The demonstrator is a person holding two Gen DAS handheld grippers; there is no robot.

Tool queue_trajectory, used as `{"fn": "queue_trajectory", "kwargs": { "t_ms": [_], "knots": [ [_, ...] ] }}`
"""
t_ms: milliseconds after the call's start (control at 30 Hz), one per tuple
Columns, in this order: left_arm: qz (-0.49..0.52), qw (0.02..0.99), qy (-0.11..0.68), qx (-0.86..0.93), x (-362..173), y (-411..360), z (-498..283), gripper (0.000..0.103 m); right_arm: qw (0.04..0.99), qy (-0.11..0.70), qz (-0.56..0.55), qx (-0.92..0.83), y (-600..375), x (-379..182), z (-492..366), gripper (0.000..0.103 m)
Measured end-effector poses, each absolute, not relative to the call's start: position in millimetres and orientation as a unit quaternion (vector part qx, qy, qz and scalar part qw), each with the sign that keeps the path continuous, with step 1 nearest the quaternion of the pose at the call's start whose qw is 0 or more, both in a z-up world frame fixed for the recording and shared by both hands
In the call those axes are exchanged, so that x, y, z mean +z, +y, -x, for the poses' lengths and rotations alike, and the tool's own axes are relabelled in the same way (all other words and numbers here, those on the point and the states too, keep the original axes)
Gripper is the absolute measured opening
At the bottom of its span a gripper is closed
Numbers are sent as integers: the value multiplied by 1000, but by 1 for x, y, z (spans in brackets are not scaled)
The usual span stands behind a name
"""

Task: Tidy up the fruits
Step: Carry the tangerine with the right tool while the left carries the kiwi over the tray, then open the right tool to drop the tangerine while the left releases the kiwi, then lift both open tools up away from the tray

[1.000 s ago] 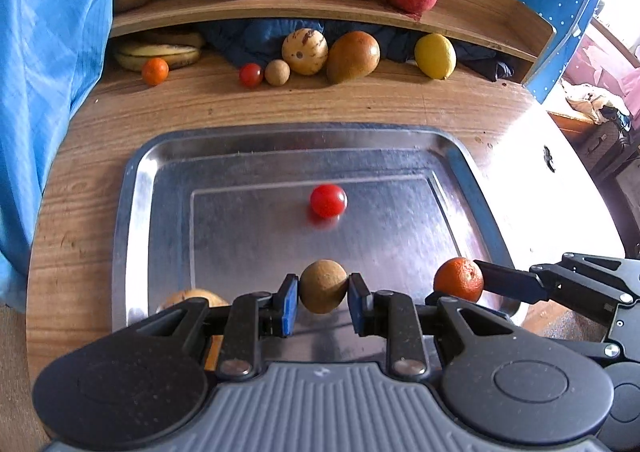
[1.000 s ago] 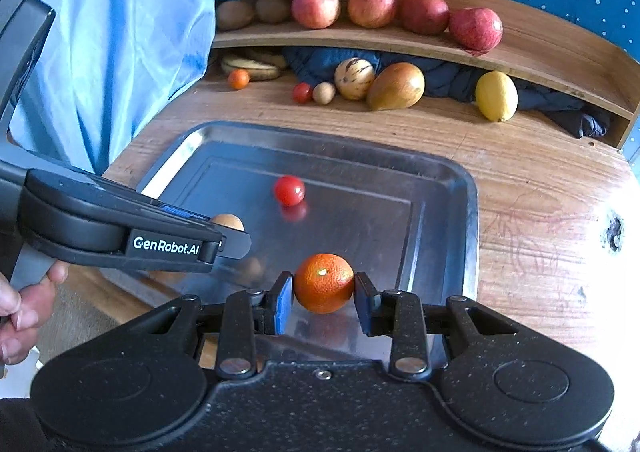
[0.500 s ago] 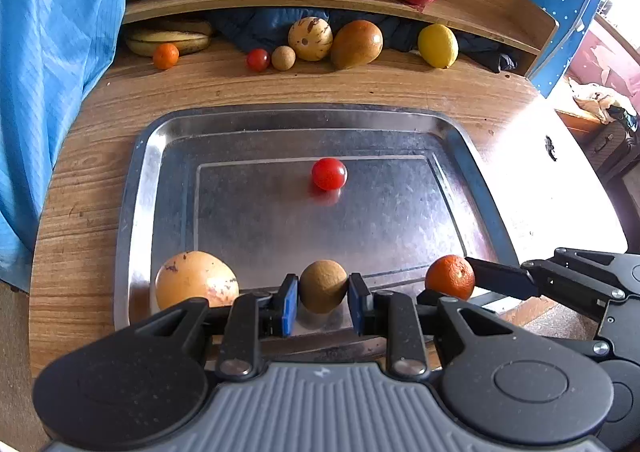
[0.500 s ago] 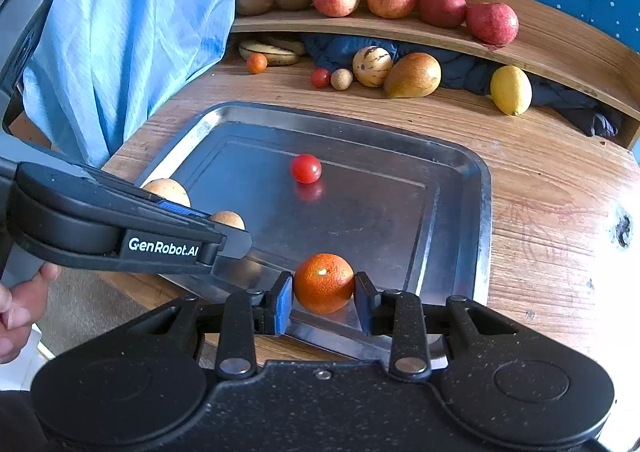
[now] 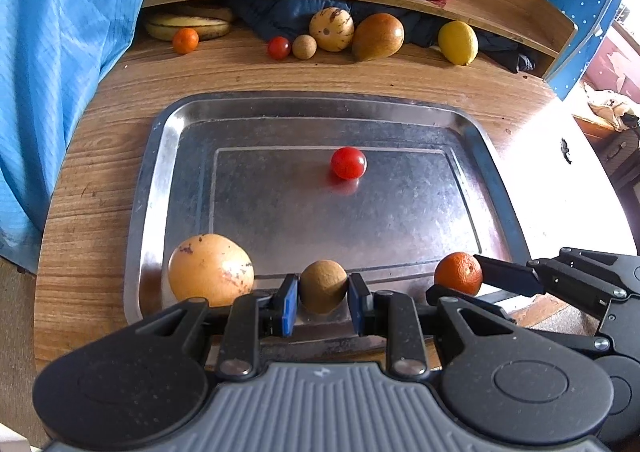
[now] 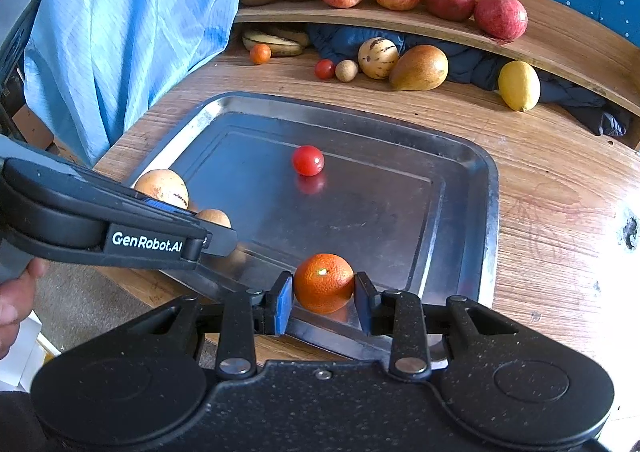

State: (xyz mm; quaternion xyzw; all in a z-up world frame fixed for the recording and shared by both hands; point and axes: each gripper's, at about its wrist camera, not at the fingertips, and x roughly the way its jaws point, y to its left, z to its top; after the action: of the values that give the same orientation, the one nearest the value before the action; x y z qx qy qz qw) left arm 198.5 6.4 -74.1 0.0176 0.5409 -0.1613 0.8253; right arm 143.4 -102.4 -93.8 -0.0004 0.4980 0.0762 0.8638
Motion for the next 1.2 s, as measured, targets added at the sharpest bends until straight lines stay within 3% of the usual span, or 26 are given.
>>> {"fn": "queue_trajectory", "kwargs": {
  "t_ms": [467,600,700,833,900,967,1200],
  "knots": [
    [-7,825,548,-142,-77,11,-196,30,868,491,-1,73,-109,-89,-135,37],
    [-4,827,546,-138,-75,11,-193,34,871,486,-3,70,-112,-85,-131,46],
    [2,830,542,-134,-71,12,-189,40,874,482,-8,67,-115,-82,-128,58],
    [3,836,533,-130,-62,14,-184,60,877,475,-15,66,-120,-78,-125,79],
    [4,840,526,-129,-57,16,-181,63,878,474,-23,69,-121,-76,-124,90],
    [8,845,520,-126,-53,19,-179,75,876,476,-26,72,-122,-75,-123,100],
    [20,861,498,-107,-38,34,-171,96,869,487,-15,84,-116,-76,-119,102]
  ]
}}
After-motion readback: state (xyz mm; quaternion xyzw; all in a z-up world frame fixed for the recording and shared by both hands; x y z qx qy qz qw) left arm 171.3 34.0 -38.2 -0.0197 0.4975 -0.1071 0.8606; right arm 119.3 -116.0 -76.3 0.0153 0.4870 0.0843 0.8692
